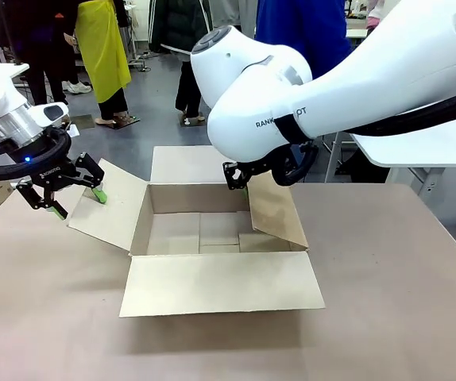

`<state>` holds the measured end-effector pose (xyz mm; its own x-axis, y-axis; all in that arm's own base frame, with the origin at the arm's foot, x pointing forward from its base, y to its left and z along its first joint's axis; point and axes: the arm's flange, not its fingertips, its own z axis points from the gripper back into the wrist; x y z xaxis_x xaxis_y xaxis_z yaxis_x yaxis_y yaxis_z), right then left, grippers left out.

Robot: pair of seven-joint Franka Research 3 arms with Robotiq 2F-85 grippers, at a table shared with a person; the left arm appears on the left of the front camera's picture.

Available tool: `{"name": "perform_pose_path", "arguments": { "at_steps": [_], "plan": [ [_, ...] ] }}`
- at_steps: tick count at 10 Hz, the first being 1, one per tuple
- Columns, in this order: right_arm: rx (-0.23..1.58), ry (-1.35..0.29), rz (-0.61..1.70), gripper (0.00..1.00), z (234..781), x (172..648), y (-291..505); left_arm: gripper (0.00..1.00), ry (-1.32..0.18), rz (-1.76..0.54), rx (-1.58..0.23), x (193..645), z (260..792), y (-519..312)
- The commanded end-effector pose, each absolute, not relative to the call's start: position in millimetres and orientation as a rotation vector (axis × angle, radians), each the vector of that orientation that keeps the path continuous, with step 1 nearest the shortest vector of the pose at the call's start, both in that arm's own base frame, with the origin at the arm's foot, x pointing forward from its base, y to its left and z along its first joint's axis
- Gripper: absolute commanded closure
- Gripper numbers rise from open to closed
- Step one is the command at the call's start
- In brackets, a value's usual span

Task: Pack the gift set into the box.
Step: Place both hands on the side flaps of the Package Box and spread them outward.

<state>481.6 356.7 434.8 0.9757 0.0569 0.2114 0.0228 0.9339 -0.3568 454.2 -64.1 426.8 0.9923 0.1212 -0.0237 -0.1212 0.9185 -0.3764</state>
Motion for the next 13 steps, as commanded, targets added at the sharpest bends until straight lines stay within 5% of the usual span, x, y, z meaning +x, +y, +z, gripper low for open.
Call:
{"name": "perform_pose_path", "arguments": {
  "at_steps": [1,5,13],
  "plan": [
    [-0.369,-0.248,-0.013,0.0,451,471,340,0.0,-0.006,0.136,-0.367,452,429,-64],
    [-0.293,-0.181,-0.07,0.0,478,464,282,0.0,-0.006,0.136,-0.367,452,429,-64],
    [0.272,-0.101,-0.111,0.0,460,451,106,0.0,-0.006,0.136,-0.367,452,429,-64]
  ]
}}
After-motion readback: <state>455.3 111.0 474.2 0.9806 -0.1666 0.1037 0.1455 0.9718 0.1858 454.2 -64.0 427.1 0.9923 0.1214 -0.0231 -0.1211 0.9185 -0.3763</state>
